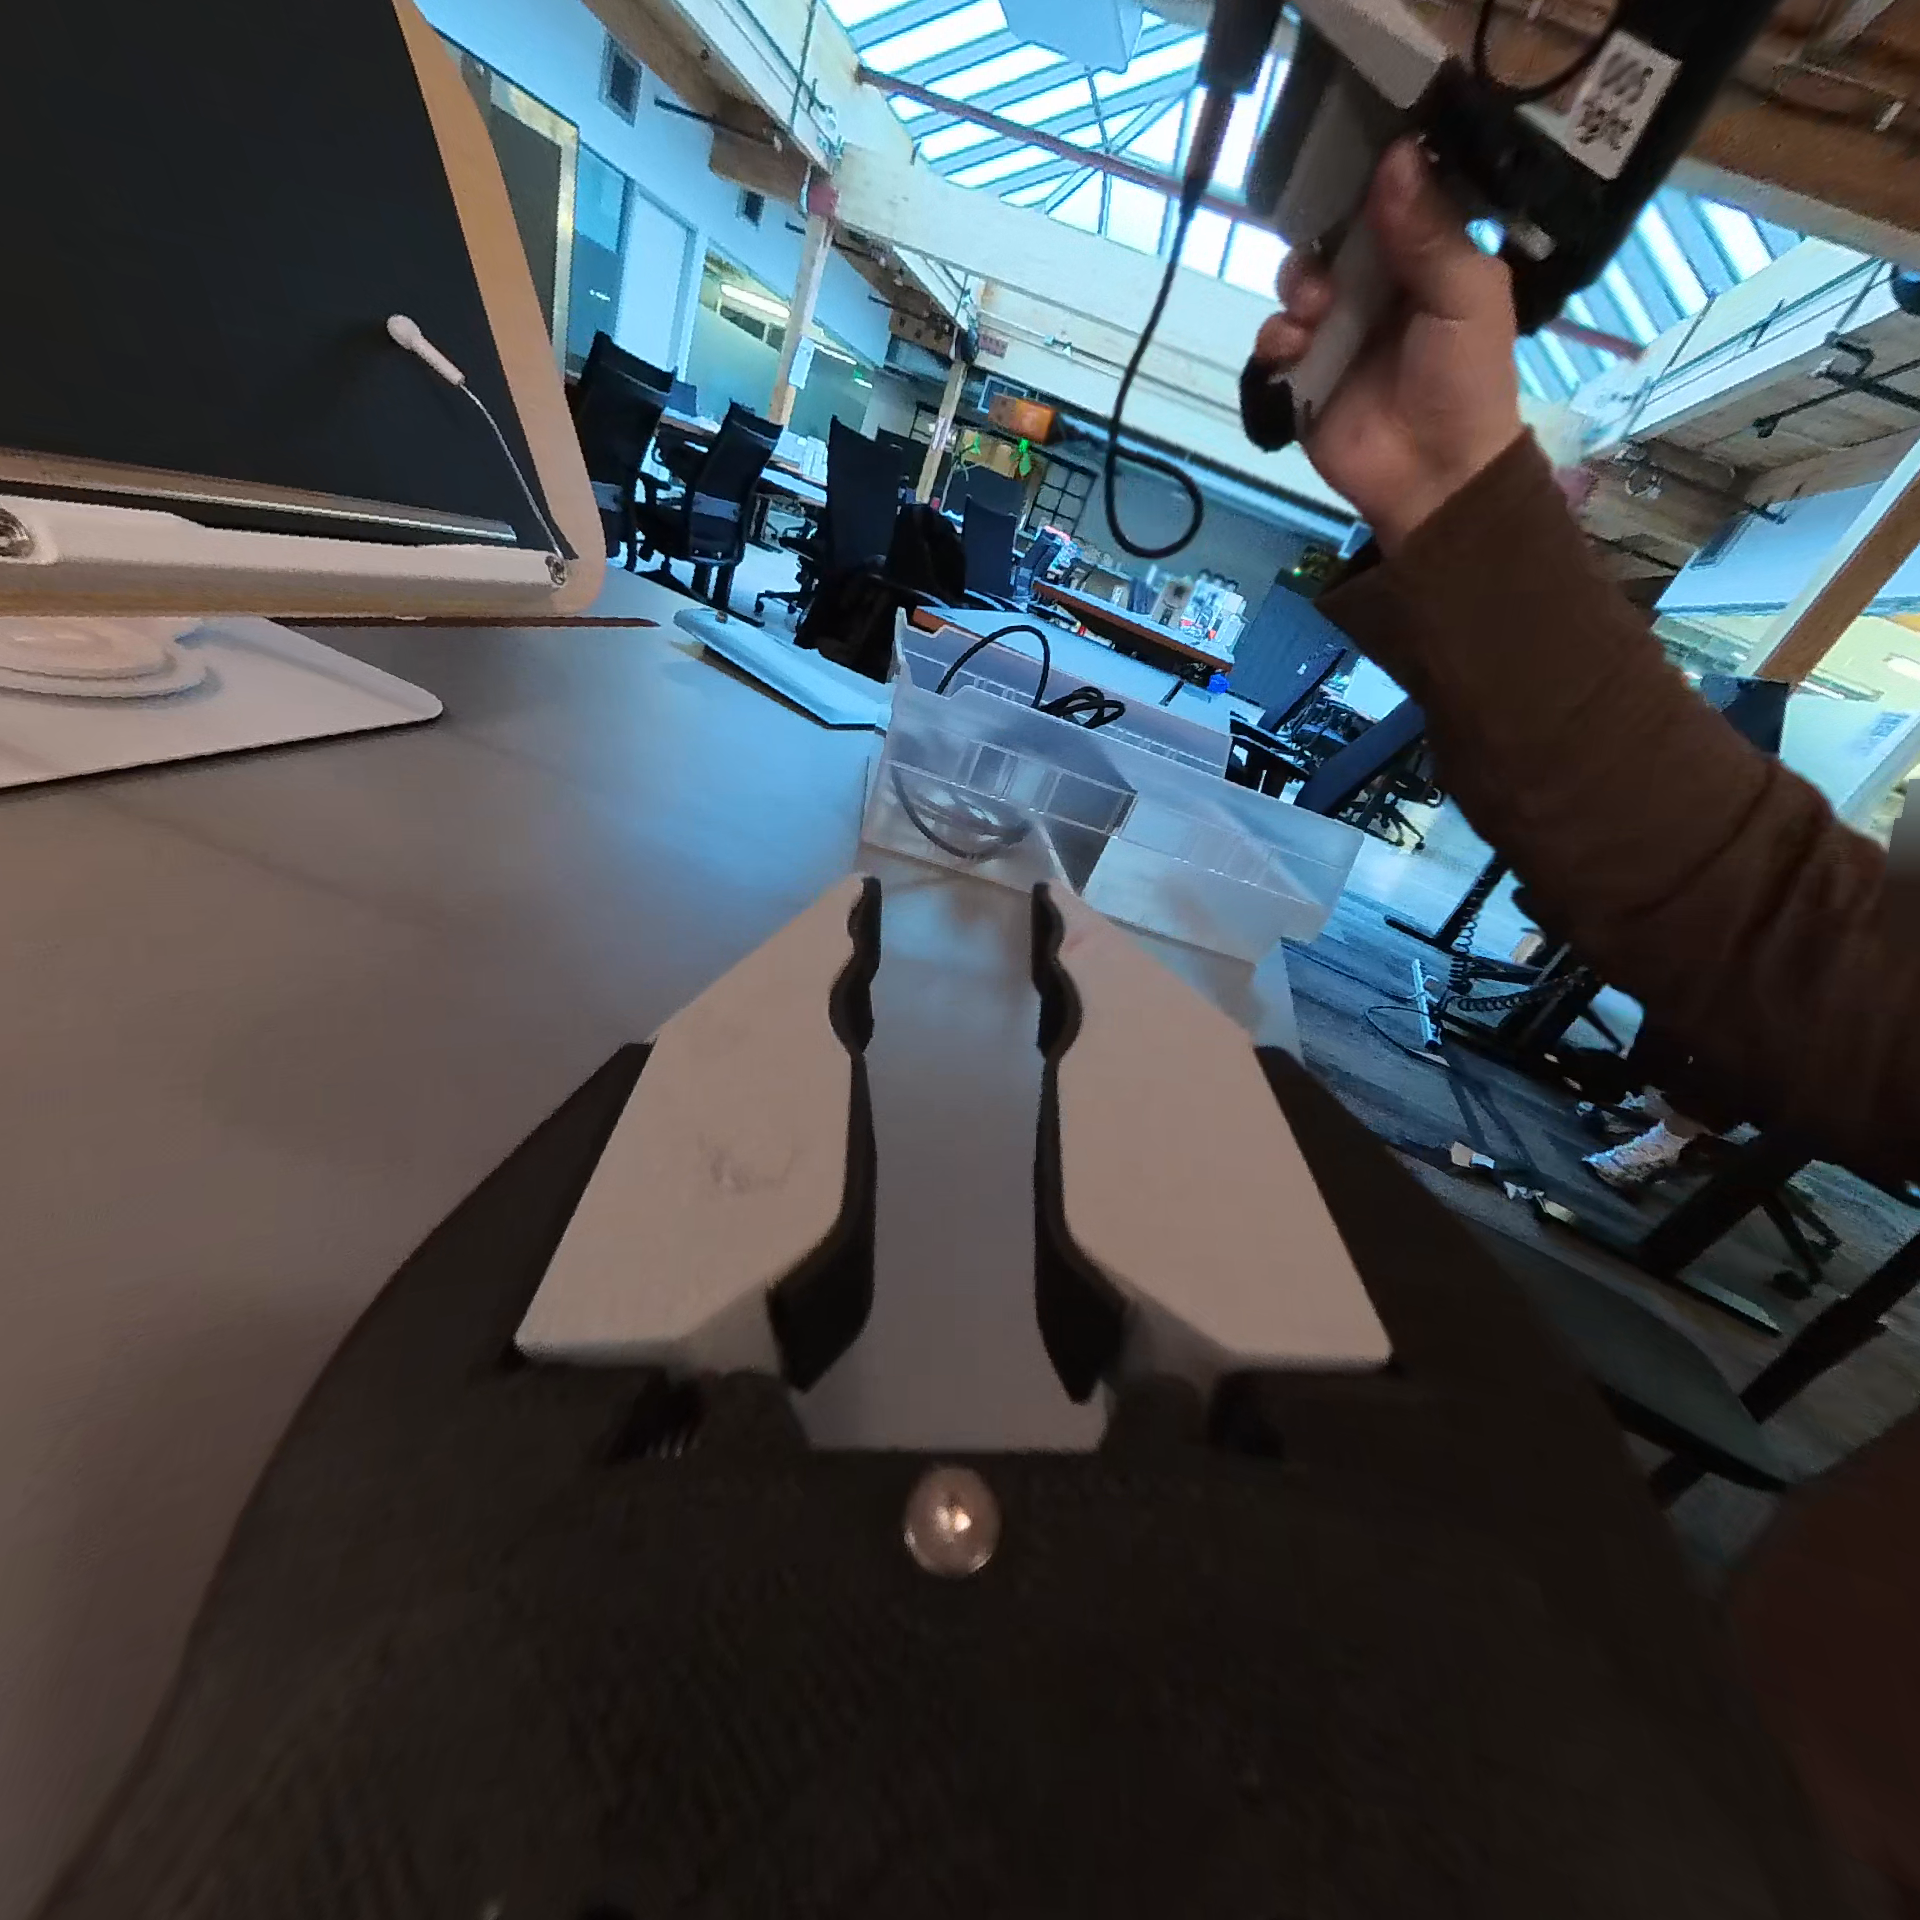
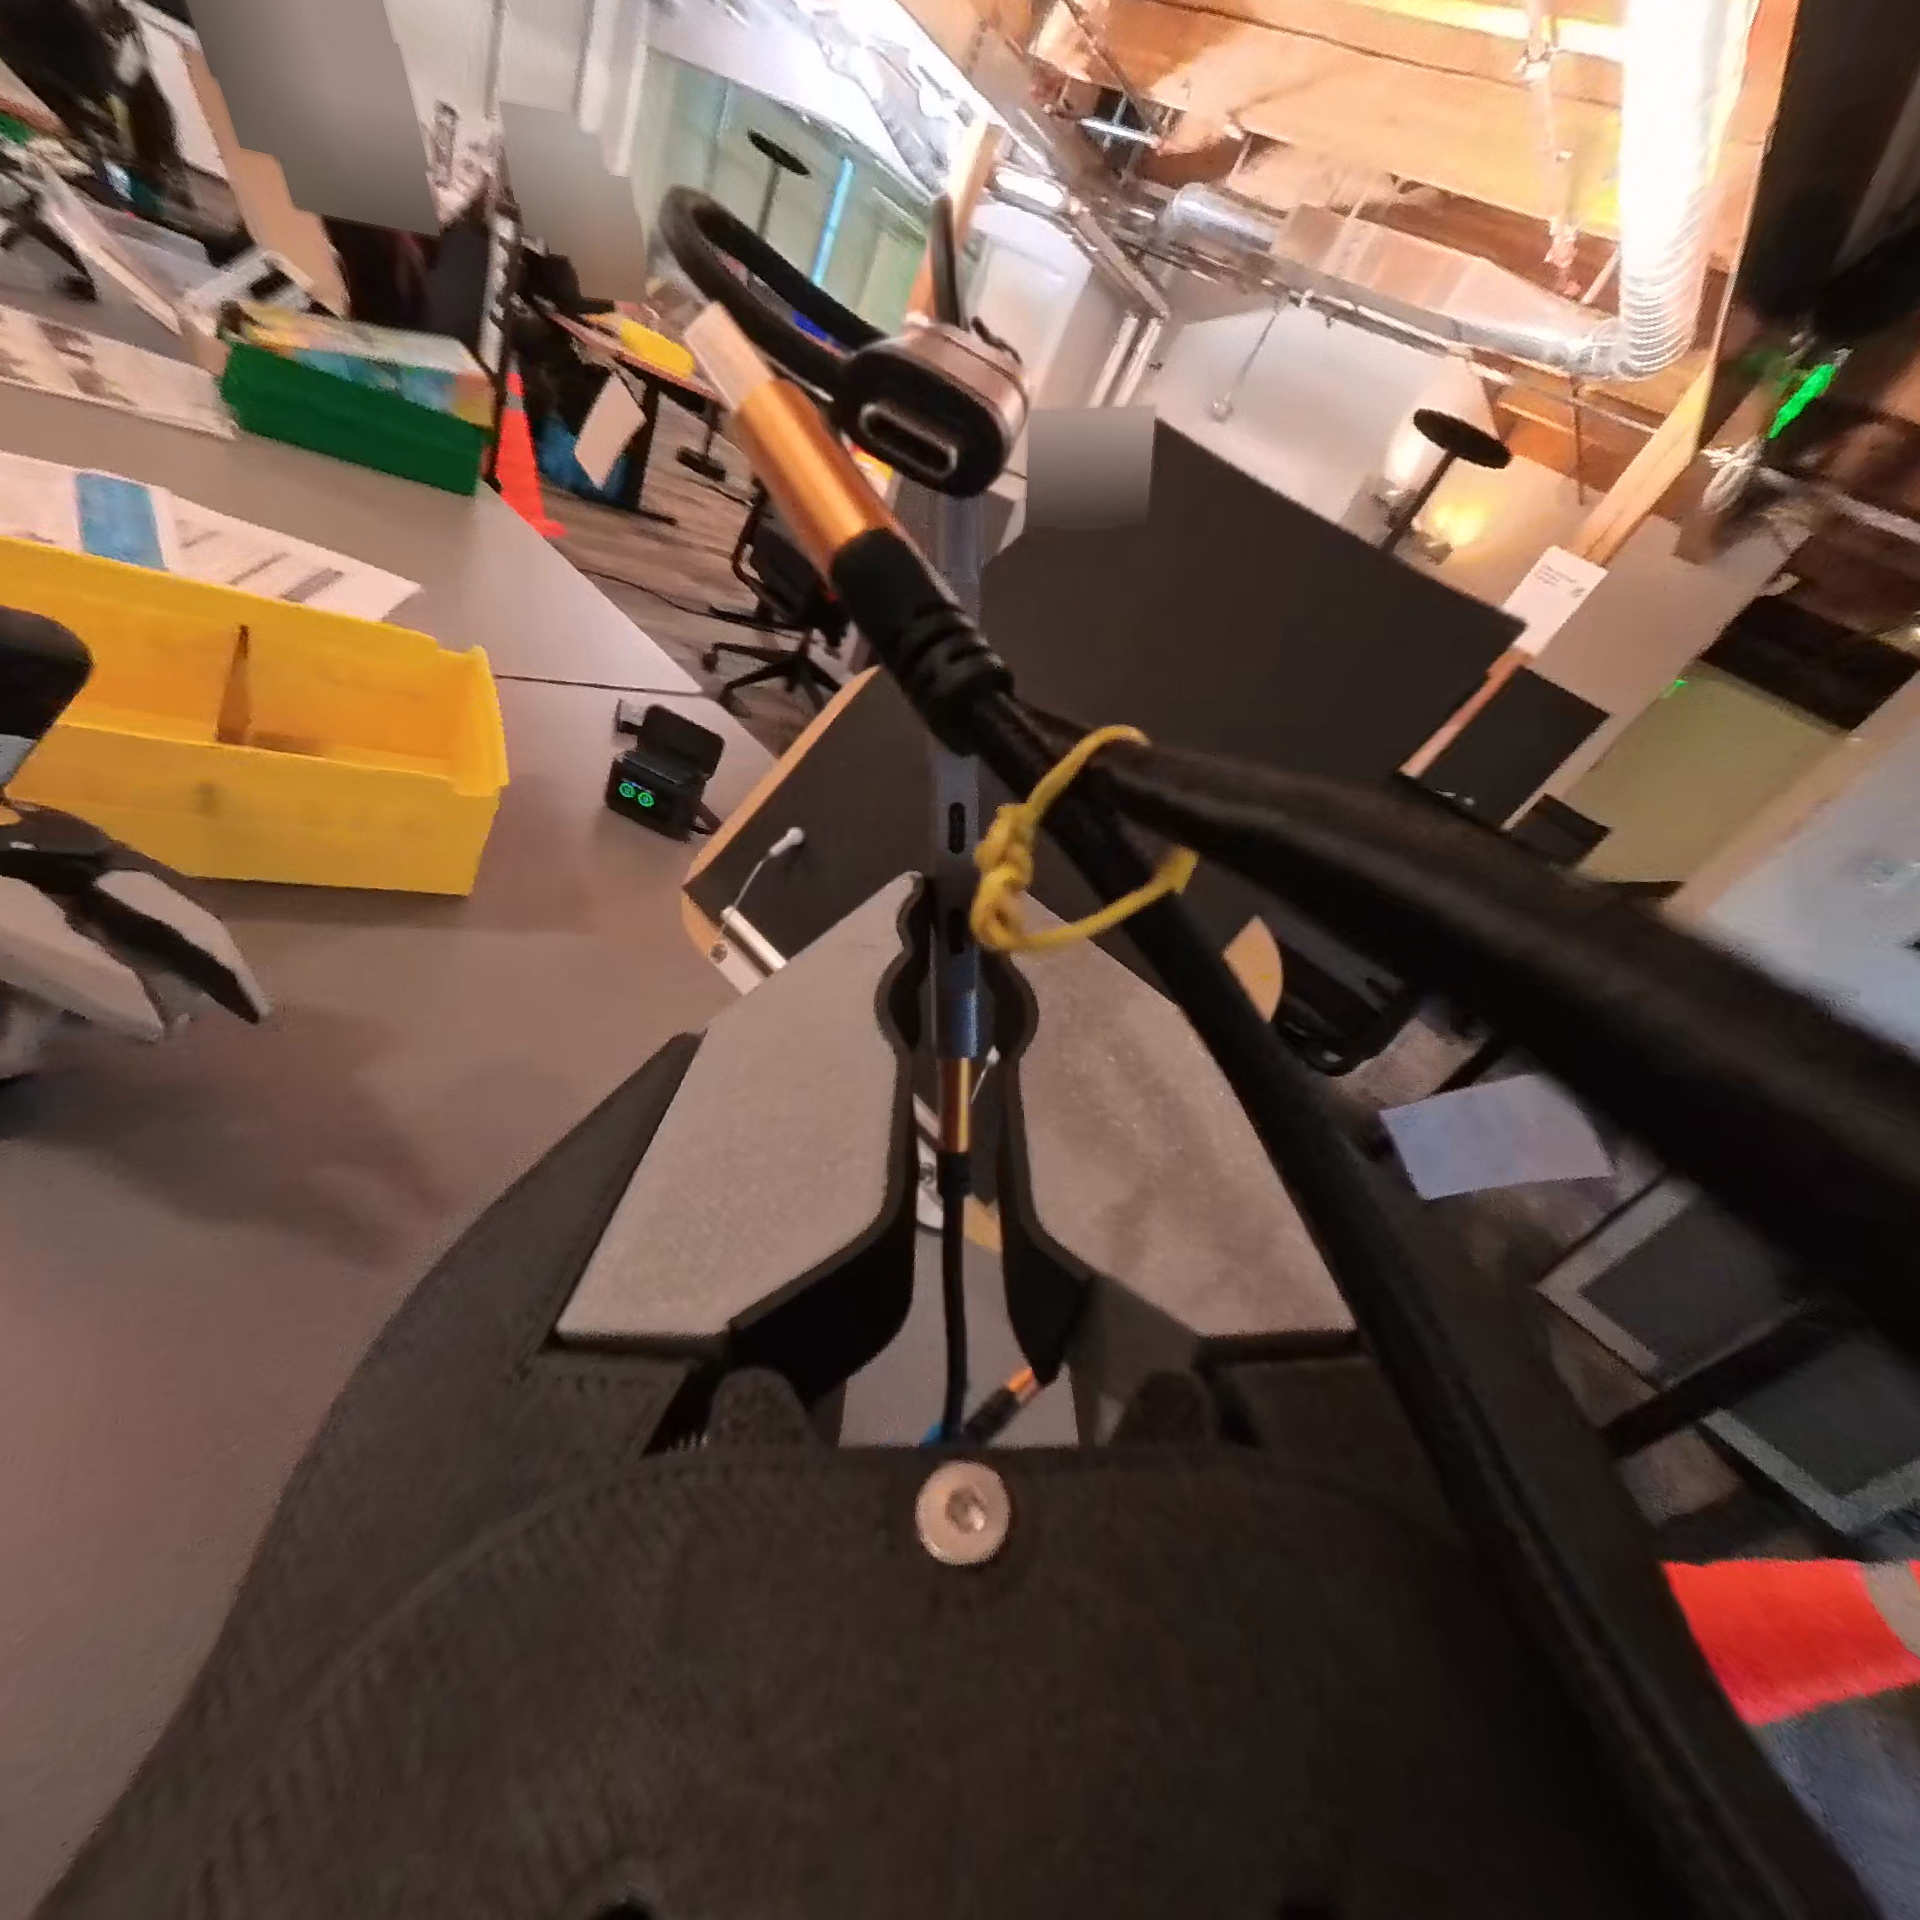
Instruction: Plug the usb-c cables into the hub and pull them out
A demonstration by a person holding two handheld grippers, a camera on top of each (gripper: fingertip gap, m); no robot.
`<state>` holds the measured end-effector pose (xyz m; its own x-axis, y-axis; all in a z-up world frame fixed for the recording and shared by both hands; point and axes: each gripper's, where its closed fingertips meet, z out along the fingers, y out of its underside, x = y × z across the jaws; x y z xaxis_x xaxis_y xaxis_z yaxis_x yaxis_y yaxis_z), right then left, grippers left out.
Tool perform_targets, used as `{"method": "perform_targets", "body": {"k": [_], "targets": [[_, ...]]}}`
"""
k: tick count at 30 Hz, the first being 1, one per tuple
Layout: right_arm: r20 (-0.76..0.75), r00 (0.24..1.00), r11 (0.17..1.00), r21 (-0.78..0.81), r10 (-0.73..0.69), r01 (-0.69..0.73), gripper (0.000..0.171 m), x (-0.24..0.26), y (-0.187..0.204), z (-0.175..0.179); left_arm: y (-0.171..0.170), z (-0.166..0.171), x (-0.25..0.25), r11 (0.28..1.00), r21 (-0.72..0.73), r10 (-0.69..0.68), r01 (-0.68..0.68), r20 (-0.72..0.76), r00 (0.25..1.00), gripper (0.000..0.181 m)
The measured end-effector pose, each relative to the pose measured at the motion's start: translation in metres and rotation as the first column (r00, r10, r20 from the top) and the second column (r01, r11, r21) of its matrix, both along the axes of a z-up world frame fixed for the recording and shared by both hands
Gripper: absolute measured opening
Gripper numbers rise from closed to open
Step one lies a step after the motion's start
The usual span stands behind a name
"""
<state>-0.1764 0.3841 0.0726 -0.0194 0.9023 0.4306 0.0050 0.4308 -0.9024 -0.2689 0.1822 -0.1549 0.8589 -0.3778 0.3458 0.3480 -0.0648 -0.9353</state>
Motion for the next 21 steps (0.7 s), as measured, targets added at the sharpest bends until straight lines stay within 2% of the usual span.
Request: {"method": "perform_targets", "body": {"k": [3,6,8,11,13,16,21], "targets": [[0.048,0.998,0.998,-0.037,0.049,-0.047,0.006,0.007,0.033,-0.034,0.001,-0.002,0.0,1.0,-0.01,0.007,-0.007,-0.017,1.0,0.025],[0.156,0.985,0.996,-0.051,0.08,-0.073,0.005,0.024,0.068,-0.095,0.001,-0.006,0.0,1.0,-0.024,0.014,-0.015,-0.033,0.999,0.024],[0.251,0.968,0.996,-0.085,0.006,0.016,0.006,0.041,0.104,-0.138,0.002,-0.006,0.0,1.0,-0.027,0.009,-0.009,-0.027,1.0,0.023],[0.351,0.926,0.981,-0.077,-0.141,0.179,0.006,0.072,0.153,-0.179,0.003,-0.007,0.001,0.999,-0.035,-0.004,0.003,-0.012,1.0,0.023],[0.507,0.823,0.965,0.081,-0.255,0.249,0.006,0.092,0.174,-0.215,0.003,-0.007,0.002,0.999,-0.039,-0.007,0.007,-0.005,1.0,0.022],[0.733,0.601,0.944,0.304,-0.317,0.126,0.007,0.117,0.179,-0.271,0.004,-0.008,0.002,0.999,-0.044,-0.018,0.018,0.016,1.0,0.02],[0.793,0.46,0.874,0.48,-0.4,-0.068,0.007,0.102,0.17,-0.283,0.005,-0.009,0.003,0.997,-0.06,-0.035,0.038,0.053,0.998,0.019]]}}
